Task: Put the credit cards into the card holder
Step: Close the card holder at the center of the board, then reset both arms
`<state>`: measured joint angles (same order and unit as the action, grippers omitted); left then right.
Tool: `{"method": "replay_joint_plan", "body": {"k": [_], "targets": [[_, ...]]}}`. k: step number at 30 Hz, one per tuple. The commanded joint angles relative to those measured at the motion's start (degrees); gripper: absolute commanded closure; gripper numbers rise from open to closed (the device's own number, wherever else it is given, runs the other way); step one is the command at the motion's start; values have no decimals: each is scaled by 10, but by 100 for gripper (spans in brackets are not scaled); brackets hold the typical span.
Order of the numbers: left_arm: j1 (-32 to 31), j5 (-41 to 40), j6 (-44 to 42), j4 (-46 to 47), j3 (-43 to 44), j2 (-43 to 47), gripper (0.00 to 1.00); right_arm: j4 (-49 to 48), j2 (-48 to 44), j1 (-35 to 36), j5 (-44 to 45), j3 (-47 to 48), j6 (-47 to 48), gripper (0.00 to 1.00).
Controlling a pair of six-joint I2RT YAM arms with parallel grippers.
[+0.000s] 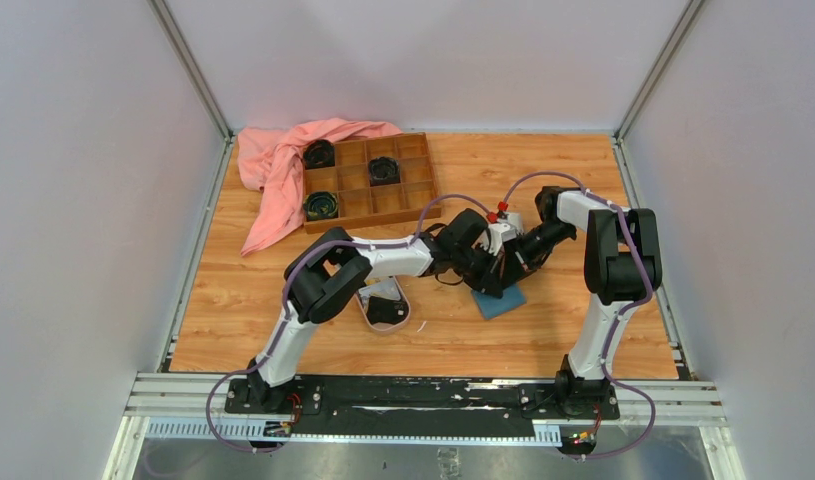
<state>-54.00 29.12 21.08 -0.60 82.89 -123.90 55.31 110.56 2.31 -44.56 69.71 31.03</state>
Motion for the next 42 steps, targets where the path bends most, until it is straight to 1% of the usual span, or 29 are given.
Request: {"method": "replay_joint_plan", "body": {"k": [1, 7, 13, 30, 33, 36, 37, 38, 40, 42], "targets": [[25, -7, 48, -51, -24, -57, 100, -6, 11, -9, 25, 1, 3, 100], [43, 11, 98, -61, -33, -84, 100, -6, 12, -9, 25, 1, 3, 100], [52, 19, 124, -80, -20, -116, 100, -6, 9, -9, 25, 0, 2, 100], [91, 22, 158, -95, -17, -174, 100, -7, 6, -10, 25, -2, 2, 100], [93, 25, 152, -96, -16, -171, 100, -7, 5, -12, 23, -2, 3, 100], [93, 44, 151, -85, -16, -158, 100, -6, 2, -11, 15, -1, 5, 100], [92, 47, 155, -75, -19, -147, 96, -4, -1, -11, 10, 0, 8, 100], [91, 48, 155, -70, -18, -135, 89, -3, -5, -12, 6, 1, 10, 96], [89, 53, 154, -69, -13, -109, 82, -2, -18, -12, -2, 3, 17, 87], [87, 59, 154, -67, -3, -79, 71, -1, -37, -13, -12, 3, 24, 80]]}}
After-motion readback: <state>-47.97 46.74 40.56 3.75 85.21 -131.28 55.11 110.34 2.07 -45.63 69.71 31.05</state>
